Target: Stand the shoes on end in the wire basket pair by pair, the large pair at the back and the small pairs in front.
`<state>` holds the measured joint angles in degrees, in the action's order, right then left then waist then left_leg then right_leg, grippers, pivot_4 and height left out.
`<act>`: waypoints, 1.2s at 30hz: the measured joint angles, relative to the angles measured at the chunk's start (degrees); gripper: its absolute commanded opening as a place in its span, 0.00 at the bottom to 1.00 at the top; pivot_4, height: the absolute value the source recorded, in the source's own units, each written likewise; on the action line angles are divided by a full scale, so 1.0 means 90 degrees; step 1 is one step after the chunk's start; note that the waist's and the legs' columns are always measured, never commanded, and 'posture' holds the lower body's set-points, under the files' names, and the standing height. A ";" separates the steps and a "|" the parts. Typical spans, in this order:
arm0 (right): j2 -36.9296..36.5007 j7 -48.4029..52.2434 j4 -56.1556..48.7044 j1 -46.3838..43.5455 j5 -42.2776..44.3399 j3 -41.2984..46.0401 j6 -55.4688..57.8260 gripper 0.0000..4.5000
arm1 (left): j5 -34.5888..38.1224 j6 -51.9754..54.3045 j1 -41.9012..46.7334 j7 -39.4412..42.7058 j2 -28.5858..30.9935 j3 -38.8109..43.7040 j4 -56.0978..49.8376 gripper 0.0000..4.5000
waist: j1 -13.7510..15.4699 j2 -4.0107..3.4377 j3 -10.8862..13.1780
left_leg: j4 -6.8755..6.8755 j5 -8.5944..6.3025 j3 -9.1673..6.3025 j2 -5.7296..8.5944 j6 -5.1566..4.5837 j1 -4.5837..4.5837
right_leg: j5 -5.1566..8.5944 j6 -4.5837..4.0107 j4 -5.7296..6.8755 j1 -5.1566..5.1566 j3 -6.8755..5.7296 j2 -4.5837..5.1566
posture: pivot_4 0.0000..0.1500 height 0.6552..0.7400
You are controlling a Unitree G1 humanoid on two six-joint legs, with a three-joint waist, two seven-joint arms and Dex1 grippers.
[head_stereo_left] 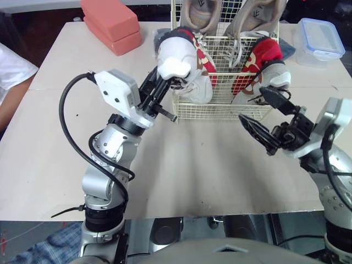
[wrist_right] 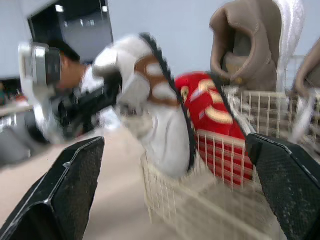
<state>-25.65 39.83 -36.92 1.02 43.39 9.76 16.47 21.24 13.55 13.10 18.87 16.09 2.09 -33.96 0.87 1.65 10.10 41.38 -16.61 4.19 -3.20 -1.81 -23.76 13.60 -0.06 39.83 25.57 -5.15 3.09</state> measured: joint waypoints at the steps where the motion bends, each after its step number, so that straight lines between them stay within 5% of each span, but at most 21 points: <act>1: 0.0001 0.0069 0.0016 0.0088 -0.0095 0.0000 -0.0124 0.99 | -0.0075 -0.0093 -0.0018 -0.0008 -0.0022 -0.0019 0.0045 0.00 | -0.0003 0.0000 0.0000 | 0.0000 0.0000 0.0000 -0.0001 0.0000 0.0002 | 0.0003 0.0005 0.0003 0.0000 0.0000 -0.0001 | 1.00 0.36; 20: 0.0329 0.0437 0.0453 0.0442 -0.0951 -0.0117 -0.1590 0.99 | -0.1110 -0.1175 -0.0363 -0.0120 -0.0405 -0.0366 0.1177 0.00 | -0.0005 -0.0010 -0.0008 | 0.0000 -0.0002 -0.0003 -0.0004 -0.0004 0.0004 | 0.0009 0.0014 0.0004 -0.0002 -0.0003 -0.0005 | 1.00 0.36; 29: 0.0384 0.0404 0.0474 0.0464 -0.1067 -0.0252 -0.1723 1.00 | -0.0941 -0.0639 -0.0783 0.0166 -0.0205 -0.0332 0.1246 0.94 | 0.0018 -0.0026 -0.0016 | 0.0001 -0.0003 -0.0007 -0.0002 -0.0005 0.0003 | 0.0011 0.0017 0.0004 -0.0003 -0.0010 -0.0002 | 1.00 0.36; 36: 0.0386 0.0415 0.0496 0.0555 -0.1080 -0.0257 -0.1789 1.00 | -0.0413 -0.0501 -0.1200 0.0585 -0.0020 -0.0202 0.1101 0.99 | 0.0001 -0.0027 -0.0016 | 0.0000 -0.0003 -0.0006 -0.0005 -0.0005 0.0001 | 0.0010 0.0013 0.0003 -0.0001 -0.0007 -0.0001 | 1.00 0.36</act>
<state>-22.18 43.56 -32.46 6.02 33.67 7.45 0.37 17.53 9.04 2.30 24.13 15.92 0.27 -24.05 0.87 1.40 9.96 41.38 -16.63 4.13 -3.25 -1.85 -23.75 13.70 0.07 39.86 25.57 -5.21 3.08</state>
